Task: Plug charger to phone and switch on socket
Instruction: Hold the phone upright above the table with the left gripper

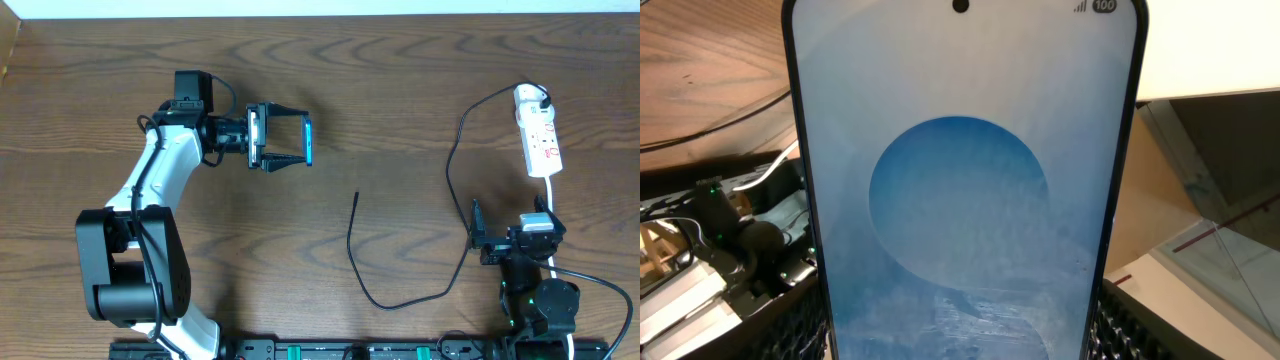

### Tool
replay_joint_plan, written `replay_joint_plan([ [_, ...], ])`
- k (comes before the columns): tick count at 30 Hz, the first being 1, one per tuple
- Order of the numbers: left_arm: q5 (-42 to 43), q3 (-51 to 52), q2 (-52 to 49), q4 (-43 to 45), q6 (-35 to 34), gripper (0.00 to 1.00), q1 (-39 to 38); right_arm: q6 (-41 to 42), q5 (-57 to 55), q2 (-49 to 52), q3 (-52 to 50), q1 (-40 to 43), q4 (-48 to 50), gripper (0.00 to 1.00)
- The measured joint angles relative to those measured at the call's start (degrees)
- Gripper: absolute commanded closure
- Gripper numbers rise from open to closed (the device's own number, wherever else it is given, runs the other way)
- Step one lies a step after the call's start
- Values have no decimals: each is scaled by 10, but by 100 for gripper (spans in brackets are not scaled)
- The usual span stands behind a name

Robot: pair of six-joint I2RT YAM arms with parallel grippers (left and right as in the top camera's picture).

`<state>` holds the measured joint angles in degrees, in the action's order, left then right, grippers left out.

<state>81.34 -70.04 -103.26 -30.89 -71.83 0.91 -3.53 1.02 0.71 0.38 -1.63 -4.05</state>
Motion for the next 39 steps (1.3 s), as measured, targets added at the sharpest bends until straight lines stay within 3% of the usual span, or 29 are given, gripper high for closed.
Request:
replay_joint_plan([
  [39,-8,0,0,0,0,93,0,0,0,0,0,0,0,1],
])
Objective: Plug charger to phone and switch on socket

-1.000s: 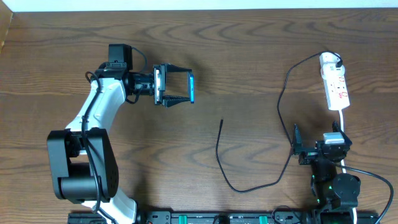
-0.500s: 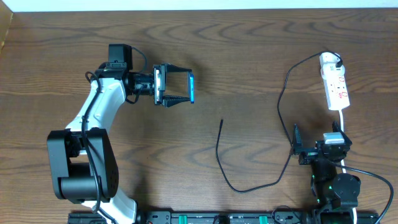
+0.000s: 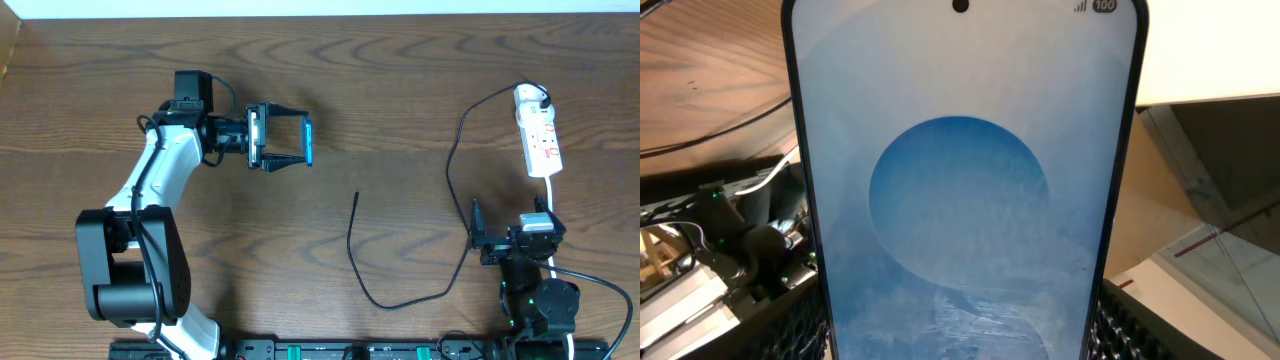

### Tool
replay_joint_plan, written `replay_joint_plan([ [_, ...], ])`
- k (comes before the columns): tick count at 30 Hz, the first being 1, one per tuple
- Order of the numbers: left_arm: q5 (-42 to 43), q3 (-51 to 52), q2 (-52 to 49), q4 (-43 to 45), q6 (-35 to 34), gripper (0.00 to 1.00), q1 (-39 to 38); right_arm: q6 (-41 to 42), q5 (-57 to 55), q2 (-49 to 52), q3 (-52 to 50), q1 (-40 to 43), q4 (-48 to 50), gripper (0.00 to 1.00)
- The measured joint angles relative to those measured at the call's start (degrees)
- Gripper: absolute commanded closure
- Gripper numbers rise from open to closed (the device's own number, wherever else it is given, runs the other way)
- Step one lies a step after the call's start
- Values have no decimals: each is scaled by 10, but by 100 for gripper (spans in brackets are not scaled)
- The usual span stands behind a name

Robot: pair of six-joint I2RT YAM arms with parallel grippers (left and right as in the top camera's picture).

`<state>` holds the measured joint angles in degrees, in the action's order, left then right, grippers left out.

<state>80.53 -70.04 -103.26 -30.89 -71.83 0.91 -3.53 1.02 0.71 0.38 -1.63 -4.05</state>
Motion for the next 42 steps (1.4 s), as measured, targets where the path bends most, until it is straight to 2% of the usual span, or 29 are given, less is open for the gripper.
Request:
replay_joint_plan([
  [10,-43,0,0,0,19,93,0,0,0,0,0,0,0,1],
  [26,-215,0,0,-9,148,93,0,0,0,0,0,0,0,1],
  [34,-319,0,0,-64,165,93,0,0,0,0,0,0,0,1],
  [42,-344,0,0,-64,169,93,0,0,0,0,0,0,0,1],
])
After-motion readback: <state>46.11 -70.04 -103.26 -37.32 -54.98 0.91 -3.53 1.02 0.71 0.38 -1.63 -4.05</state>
